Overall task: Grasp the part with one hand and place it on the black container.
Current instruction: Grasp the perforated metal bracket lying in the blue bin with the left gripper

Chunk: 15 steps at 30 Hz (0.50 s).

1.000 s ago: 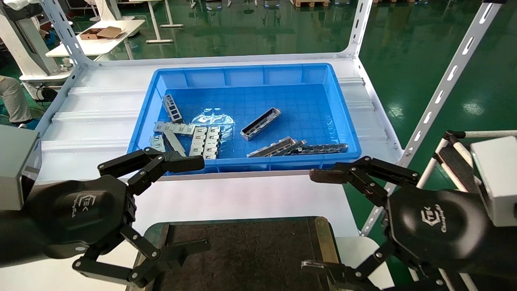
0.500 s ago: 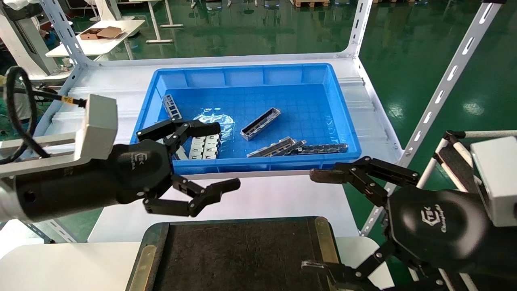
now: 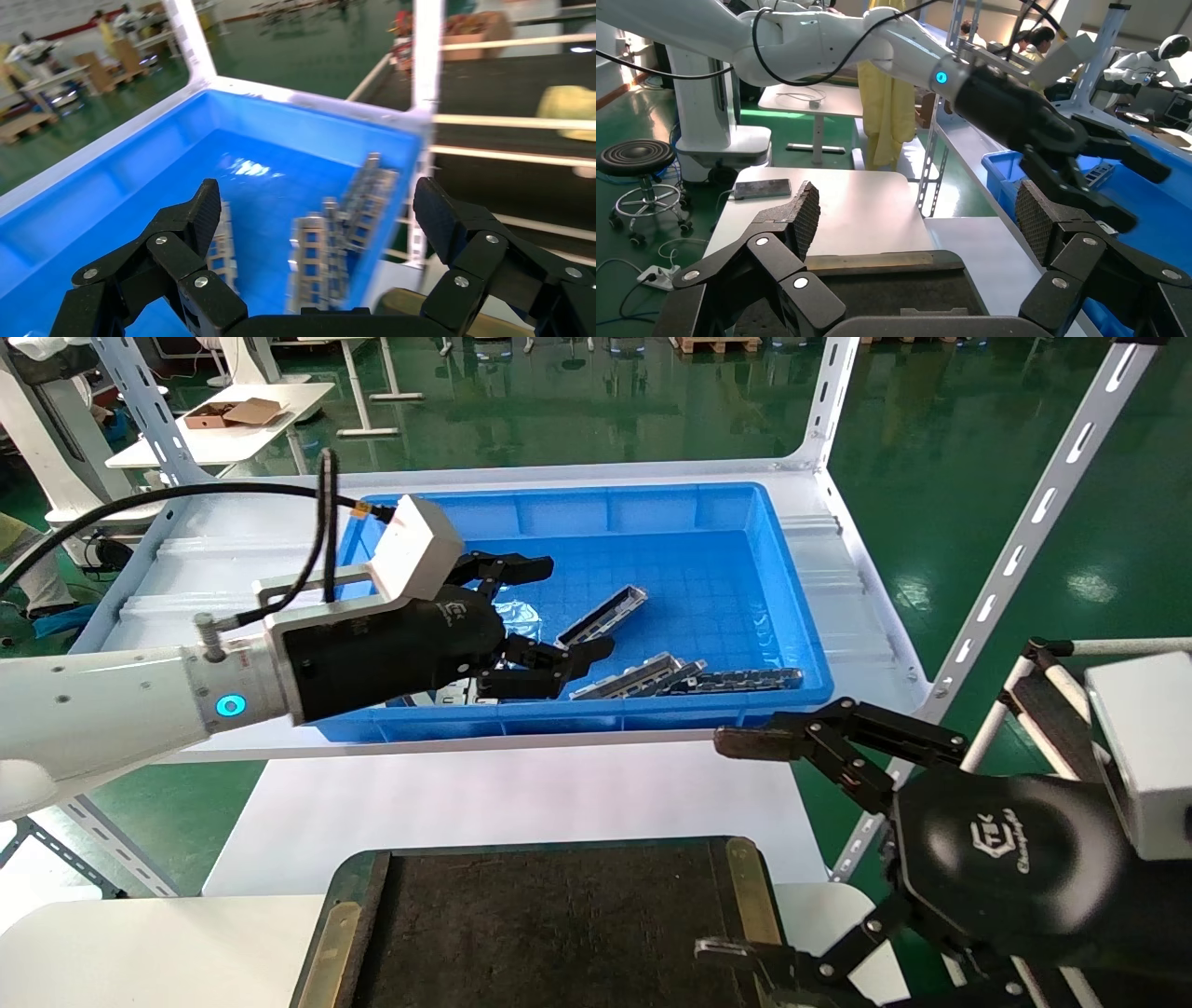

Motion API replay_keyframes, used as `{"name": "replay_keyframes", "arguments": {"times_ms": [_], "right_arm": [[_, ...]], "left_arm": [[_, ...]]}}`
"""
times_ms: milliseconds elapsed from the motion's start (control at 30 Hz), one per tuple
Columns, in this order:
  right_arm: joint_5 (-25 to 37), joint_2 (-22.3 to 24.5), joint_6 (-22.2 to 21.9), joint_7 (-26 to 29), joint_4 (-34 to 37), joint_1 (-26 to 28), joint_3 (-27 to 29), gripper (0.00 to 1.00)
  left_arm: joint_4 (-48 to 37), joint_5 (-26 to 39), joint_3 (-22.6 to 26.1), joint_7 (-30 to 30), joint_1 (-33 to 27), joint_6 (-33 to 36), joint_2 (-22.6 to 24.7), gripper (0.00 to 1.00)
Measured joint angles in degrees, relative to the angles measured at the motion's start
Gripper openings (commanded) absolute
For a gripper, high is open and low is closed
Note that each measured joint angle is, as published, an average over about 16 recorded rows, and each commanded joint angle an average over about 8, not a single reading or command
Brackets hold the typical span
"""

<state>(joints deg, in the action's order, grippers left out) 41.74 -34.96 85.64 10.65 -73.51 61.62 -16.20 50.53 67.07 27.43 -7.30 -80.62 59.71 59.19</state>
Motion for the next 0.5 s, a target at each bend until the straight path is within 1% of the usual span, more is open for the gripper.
{"name": "replay_keyframes", "arguments": {"times_ms": [233, 500], "right_arm": [[-0.02, 0.01, -0.01, -0.01, 0.00, 0.01, -0.03, 1.00], [-0.04, 0.03, -0.03, -0.03, 0.00, 0.01, -0.06, 1.00]], "left_arm": [[-12.83, 4.03, 1.57, 4.32, -4.73, -6.52, 8.14, 1.00], [-26.33, 5.62, 2.21, 10.42, -8.98, -12.15, 15.34, 1.00]]}}
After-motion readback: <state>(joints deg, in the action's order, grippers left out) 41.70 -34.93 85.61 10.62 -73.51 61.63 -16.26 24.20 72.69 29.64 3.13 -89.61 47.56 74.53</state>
